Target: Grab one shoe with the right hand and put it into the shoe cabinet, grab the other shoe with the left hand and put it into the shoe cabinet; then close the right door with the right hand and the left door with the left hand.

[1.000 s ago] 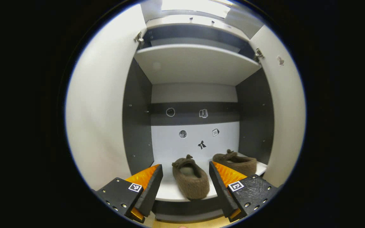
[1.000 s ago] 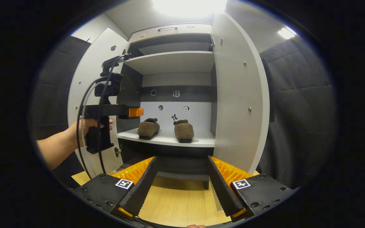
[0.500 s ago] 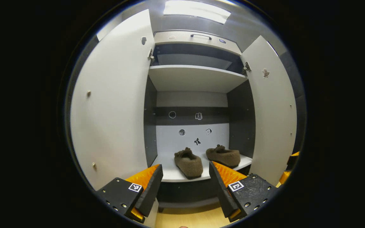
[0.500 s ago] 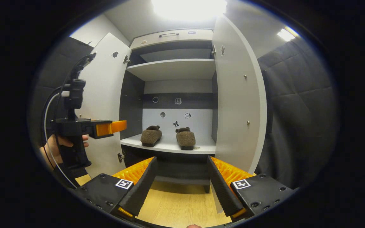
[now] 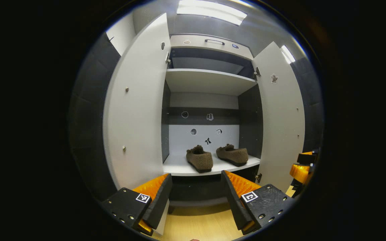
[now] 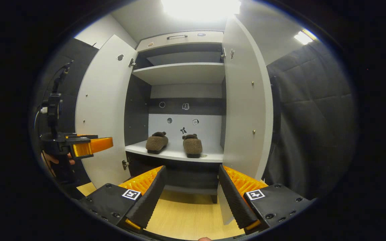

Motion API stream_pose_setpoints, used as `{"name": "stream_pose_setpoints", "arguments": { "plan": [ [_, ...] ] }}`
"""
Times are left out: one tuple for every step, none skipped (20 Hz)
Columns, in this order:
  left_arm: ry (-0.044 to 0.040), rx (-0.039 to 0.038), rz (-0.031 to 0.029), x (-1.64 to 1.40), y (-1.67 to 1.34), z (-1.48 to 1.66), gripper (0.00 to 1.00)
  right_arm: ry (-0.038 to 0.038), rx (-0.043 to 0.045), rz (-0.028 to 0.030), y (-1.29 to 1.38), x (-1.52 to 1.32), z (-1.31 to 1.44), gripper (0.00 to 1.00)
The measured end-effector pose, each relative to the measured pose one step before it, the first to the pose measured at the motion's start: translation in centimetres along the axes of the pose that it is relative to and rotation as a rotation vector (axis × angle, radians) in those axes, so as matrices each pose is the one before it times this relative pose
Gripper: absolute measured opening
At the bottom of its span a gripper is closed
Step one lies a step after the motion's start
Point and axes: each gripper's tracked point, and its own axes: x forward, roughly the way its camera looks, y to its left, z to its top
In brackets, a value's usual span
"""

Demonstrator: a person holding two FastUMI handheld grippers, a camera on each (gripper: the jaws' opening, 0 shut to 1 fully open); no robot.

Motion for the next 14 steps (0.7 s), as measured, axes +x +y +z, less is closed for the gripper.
{"name": "stream_pose_setpoints", "arguments": {
  "plan": [
    [0.0034,0.00879,0.0027,-0.477,0.229,-0.233,0.8,0.00298,0.00076,-0.01172,-0.609,-0.097,0.116,0.98],
    [0.00413,0.00851,0.00105,-0.414,0.146,-0.168,0.8,0.00323,0.0045,-0.01284,-0.732,-0.231,0.028,0.98],
    [0.00497,0.00284,0.00227,-0.444,0.169,-0.243,0.8,0.00457,0.00367,-0.01647,-0.874,-0.166,0.123,0.98],
    [0.00532,-0.00255,-0.00088,-0.29,0.107,-0.124,0.8,0.00149,0.00189,-0.01905,-0.941,-0.104,0.133,0.99],
    [0.00392,-0.00384,-0.00028,-0.287,0.043,-0.213,0.8,0.00138,-0.00098,-0.02087,-1.005,-0.142,0.234,0.98],
    [0.00103,-0.0043,0.00257,-0.252,0.074,-0.085,0.8,0.00204,-0.0002,-0.01984,-0.991,-0.202,0.13,0.98],
    [0.00163,-0.00588,0.00063,-0.26,0.052,-0.065,0.8,-0.00301,-0.00031,-0.01788,-0.856,-0.073,0.321,0.98],
    [0.0036,-0.00562,-0.00169,-0.034,-0.057,-0.145,0.8,-0.00583,-0.00227,-0.02181,-1.056,-0.212,0.428,0.98],
    [0.00147,-0.00355,-0.00121,-0.152,-0.079,-0.041,0.8,-0.00688,-0.00392,-0.02125,-0.993,-0.12,0.433,0.98],
    [0.00105,-0.00041,-0.00364,-0.183,-0.172,-0.017,0.8,-0.00682,-0.00488,-0.02207,-1.019,-0.102,0.409,0.98],
    [-0.00112,0.0018,0.00039,-0.101,-0.06,-0.096,0.8,-0.00707,-0.00508,-0.02433,-1.105,-0.063,0.442,0.98],
    [-0.00358,0.00026,-0.00168,-0.22,-0.073,0.018,0.8,-0.00643,-0.00406,-0.02866,-1.239,0.029,0.377,0.98],
    [-0.00462,-0.00154,-0.00409,-0.185,-0.184,0.101,0.8,-0.00432,-0.00292,-0.0316,-1.331,0.026,0.364,0.98],
    [-0.00314,-0.00255,-0.00378,-0.104,-0.13,0.103,0.8,-0.00208,-0.00307,-0.03473,-1.238,0.164,0.376,0.98]
  ]
}}
